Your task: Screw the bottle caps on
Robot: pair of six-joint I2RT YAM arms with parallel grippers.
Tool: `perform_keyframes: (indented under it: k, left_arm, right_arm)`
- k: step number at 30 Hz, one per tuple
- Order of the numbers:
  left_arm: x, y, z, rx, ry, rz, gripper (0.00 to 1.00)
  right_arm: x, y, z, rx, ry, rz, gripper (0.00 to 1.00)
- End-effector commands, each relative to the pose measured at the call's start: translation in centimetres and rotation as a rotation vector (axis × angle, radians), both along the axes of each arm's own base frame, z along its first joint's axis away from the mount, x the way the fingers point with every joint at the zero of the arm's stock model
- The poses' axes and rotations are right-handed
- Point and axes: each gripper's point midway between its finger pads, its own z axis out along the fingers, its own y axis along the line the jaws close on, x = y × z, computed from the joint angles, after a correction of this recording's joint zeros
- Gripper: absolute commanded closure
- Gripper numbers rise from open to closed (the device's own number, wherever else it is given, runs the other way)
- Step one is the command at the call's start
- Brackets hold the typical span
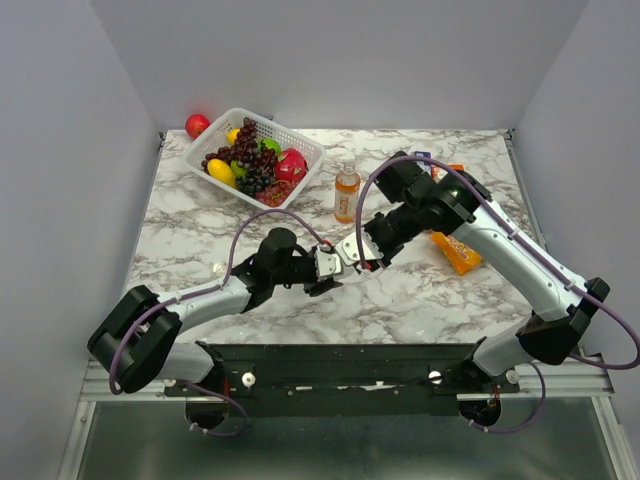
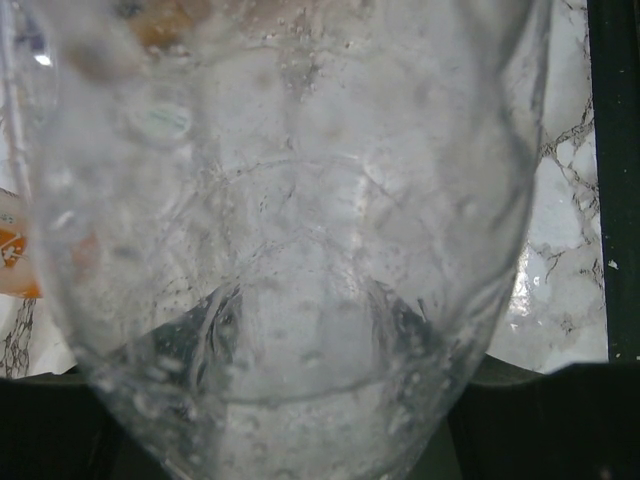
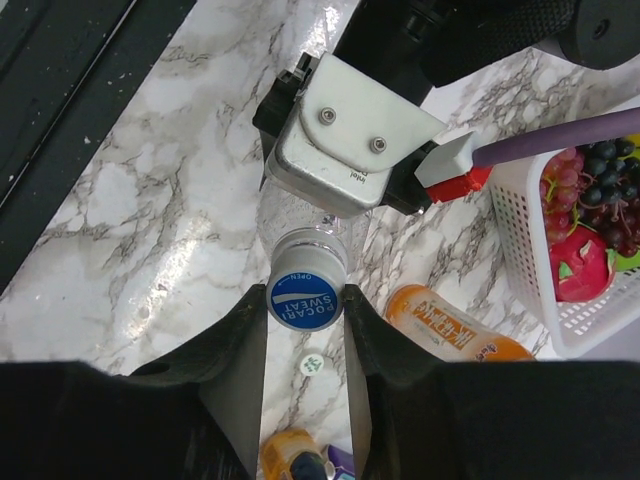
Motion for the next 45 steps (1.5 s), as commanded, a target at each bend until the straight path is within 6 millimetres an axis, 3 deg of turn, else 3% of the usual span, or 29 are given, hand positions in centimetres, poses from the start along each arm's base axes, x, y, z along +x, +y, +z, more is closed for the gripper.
perform_keyframes:
  k: [1, 13, 24, 33, 36, 40, 43, 45]
  left_arm:
    - [0.4, -1.0, 2.6, -0.072, -0.051, -0.028, 1.0]
    - [1.2, 0.3, 4.8, -0.183, -0.208, 0.064, 1.0]
    - [3.5, 0.4, 8.5, -0.263, -0.235, 0.197, 1.0]
    - [5.4, 0.6, 11.0, -0.337, -0.168, 0.328, 1.0]
    - [6.4, 0.7, 11.6, -0.347, -0.144, 0.398, 1.0]
    - [7.5, 1.0, 11.9, -0.354, -0.131, 0.472, 1.0]
    - [8.4, 1.4, 11.5, -0.329, -0.128, 0.537, 1.0]
    - [9.1, 1.8, 11.4, -0.319, -0.12, 0.59, 1.0]
  right_arm:
    - [-0.1, 0.3, -0.8, -0.022, 0.066, -0.061, 0.71]
    - [-1.0, 0.7, 1.0, 0.045, 0.255, -0.129, 0.74]
    - [-0.1, 1.2, 0.1, 0.031, 0.333, -0.262, 0.76]
    - [3.0, 2.4, -0.4, 0.034, 0.478, -0.649, 0.82]
    - [3.6, 2.6, -0.9, -0.01, 0.596, -0.848, 0.91]
    - [4.5, 3.0, -1.7, -0.071, 0.876, -1.103, 0.99]
    - [5.3, 3.3, -1.9, -0.078, 1.065, -1.214, 1.0]
    - [5.4, 3.9, -1.7, -0.069, 1.06, -1.192, 1.0]
